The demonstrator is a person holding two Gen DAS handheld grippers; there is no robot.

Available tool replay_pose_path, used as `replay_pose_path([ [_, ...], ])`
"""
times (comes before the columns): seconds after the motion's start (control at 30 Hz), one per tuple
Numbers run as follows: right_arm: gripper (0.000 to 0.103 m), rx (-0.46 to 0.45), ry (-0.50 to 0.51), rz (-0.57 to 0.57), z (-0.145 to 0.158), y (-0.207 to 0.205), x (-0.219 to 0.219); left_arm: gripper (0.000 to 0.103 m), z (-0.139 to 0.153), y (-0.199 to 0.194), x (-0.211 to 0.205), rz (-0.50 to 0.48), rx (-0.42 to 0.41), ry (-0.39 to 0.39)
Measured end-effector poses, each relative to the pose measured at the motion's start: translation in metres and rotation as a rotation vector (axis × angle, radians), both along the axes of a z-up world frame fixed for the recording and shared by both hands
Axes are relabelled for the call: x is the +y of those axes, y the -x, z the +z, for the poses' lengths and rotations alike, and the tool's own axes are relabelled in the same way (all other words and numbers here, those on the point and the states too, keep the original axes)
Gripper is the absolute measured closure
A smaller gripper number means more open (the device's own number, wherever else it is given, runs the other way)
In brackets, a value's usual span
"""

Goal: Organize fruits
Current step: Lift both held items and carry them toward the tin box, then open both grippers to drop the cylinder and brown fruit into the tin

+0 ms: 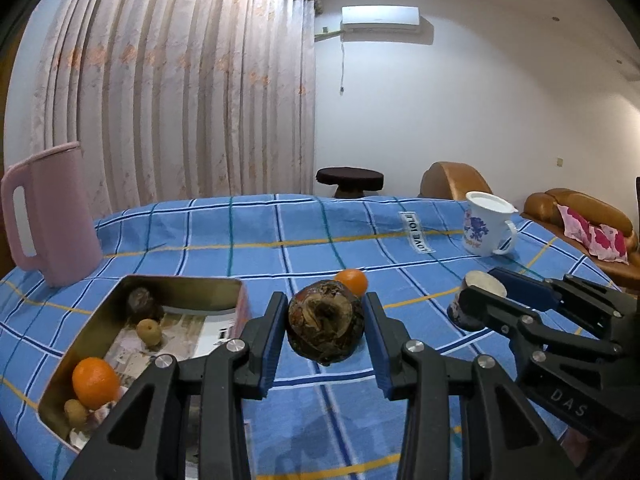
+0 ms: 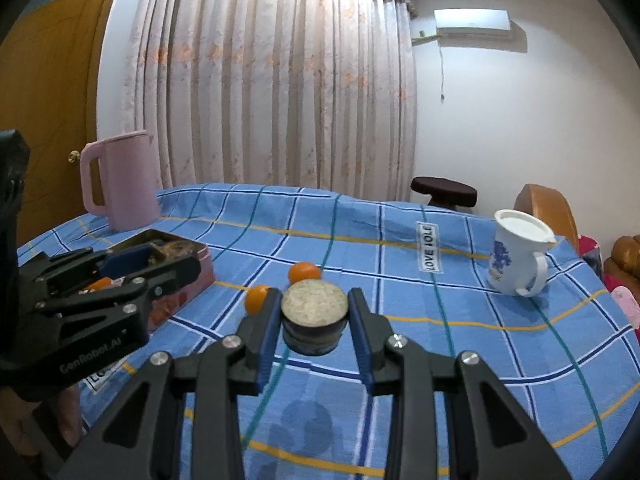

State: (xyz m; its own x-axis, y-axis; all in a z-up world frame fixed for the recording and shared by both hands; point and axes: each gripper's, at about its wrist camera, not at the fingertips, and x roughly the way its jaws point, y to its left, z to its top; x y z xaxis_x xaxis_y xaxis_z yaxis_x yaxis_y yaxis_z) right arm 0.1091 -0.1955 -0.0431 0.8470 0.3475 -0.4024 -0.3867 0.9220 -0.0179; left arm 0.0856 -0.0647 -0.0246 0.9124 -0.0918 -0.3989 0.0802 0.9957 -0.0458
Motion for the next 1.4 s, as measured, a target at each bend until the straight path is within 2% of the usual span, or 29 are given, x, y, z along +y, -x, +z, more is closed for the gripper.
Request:
replay_pose_path([
  [0.33,0.067,0.004,-0.032,0.132,0.024,-0.013,0.056,0.063,0.019,0.010,0.058,0.100,-0.005,0.004],
  [0.47,0.067,0.007,-0.034,0.191,0.029,-0.019,0.088,0.063,0.019,0.011,0.084,0.164,0.021,-0.013],
  [0.67,0.067,0.041,-0.013,0.280,0.020,-0.029,0.140,0.063,0.006,0.008,0.124,0.237,0.082,-0.003],
  [0.83,0.067,0.089,0.006,0.333,0.004,-0.034,0.168,0.063,-0.007,0.003,0.142,0.269,0.133,-0.007],
  [1.07,0.067,0.172,0.030,0.369,-0.018,-0.044,0.183,0.063,-0.021,-0.004,0.146,0.269,0.190,-0.017],
  [1.3,0.065,0.241,0.043,0.398,-0.025,-0.047,0.186,0.062,-0.022,-0.002,0.147,0.260,0.217,-0.010],
  [1.33,0.064,0.239,0.037,0.406,-0.025,-0.046,0.184,0.062,-0.022,-0.002,0.148,0.257,0.218,-0.003],
  [1.4,0.053,0.222,0.040,0.396,-0.023,-0.043,0.181,0.061,-0.021,0.001,0.149,0.251,0.223,0.007],
])
